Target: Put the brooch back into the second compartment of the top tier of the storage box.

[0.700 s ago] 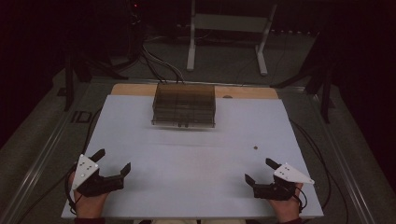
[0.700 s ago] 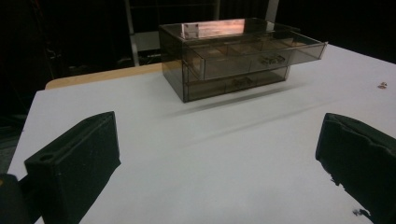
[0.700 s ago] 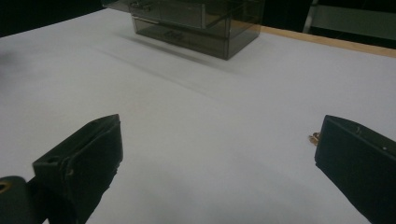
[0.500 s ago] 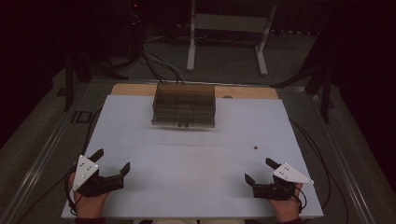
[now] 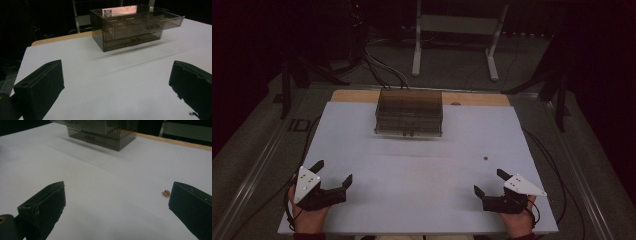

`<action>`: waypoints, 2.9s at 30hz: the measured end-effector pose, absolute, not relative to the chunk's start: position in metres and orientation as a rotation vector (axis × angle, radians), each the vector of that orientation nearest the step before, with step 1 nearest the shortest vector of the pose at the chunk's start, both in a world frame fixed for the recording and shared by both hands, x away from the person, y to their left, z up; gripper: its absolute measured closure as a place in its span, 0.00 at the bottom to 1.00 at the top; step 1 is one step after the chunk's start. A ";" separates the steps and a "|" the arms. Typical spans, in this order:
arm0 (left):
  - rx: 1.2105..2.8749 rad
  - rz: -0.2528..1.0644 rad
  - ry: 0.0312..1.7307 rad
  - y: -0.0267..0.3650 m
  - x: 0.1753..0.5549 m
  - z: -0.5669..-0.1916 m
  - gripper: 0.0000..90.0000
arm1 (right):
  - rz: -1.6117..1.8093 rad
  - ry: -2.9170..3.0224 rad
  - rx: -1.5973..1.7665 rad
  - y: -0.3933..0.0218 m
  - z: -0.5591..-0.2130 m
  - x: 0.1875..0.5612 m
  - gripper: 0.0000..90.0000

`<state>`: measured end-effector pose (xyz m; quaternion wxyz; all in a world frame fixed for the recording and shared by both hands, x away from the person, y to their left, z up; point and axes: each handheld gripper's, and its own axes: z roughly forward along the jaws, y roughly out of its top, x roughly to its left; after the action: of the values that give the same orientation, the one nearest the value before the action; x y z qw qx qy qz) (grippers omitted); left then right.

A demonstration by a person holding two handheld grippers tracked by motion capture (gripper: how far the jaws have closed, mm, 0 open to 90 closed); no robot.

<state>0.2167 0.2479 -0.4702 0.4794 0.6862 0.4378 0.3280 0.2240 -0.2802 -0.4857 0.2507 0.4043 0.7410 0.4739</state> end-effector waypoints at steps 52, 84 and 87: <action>1.698 0.816 1.073 0.240 0.219 -0.480 0.01 | 1.119 2.085 1.201 -0.286 -0.452 0.259 0.02; 1.718 0.789 1.057 0.232 0.220 -0.485 0.01 | 0.935 2.172 1.333 -0.291 -0.445 0.320 0.02; 1.720 0.788 1.057 0.233 0.220 -0.486 0.01 | 0.912 2.183 1.355 -0.291 -0.449 0.326 0.02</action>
<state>0.2199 0.2325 -0.4856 0.4683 0.7012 0.4309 0.3215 0.3259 -0.2915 -0.4488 0.2059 0.4863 0.7835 0.3274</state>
